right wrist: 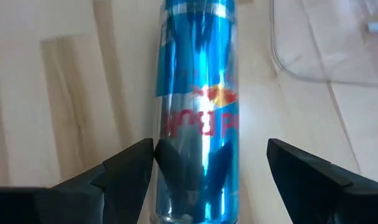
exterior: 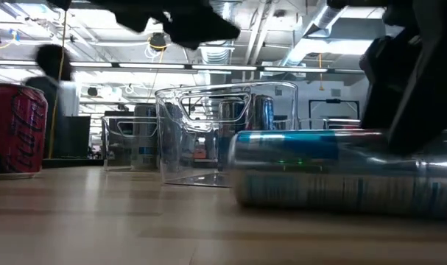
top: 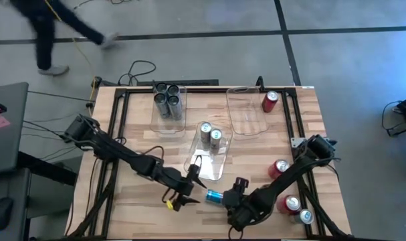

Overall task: Sort soda cans
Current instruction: Put the blue soda can into the middle transparent bin

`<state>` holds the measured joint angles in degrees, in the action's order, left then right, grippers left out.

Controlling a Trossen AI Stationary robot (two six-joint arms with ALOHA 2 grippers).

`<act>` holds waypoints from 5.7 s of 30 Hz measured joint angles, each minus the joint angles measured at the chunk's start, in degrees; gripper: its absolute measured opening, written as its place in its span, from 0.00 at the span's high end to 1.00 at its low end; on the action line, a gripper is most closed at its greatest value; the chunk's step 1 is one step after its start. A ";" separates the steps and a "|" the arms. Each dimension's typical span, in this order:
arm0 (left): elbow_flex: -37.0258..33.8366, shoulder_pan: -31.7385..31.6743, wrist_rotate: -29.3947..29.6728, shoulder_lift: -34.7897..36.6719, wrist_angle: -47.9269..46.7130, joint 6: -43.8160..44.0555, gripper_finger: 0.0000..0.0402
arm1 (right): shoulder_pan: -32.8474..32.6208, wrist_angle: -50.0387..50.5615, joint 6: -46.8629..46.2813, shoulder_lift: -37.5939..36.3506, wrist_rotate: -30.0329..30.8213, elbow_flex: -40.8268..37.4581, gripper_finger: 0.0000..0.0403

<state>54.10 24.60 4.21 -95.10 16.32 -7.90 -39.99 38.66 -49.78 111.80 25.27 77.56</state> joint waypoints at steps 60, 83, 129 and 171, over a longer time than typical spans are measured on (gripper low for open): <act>10.83 -1.77 9.05 -22.33 0.80 -1.71 0.17 | -13.66 0.63 -34.20 -0.40 33.08 -12.07 0.18; 10.76 -0.92 8.09 -22.68 -6.12 4.99 0.17 | -5.99 -22.89 -11.34 -0.34 27.12 -20.46 0.18; 10.63 1.71 10.40 -17.77 0.79 3.01 0.17 | 4.42 19.27 11.14 -1.19 -11.76 15.10 0.43; 10.72 -1.67 9.57 -19.73 2.81 8.18 0.45 | -0.90 12.89 9.03 -10.89 6.59 11.41 0.18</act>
<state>64.82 22.93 13.77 -114.83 19.13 0.27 -40.89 51.54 -40.75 100.91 31.85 88.97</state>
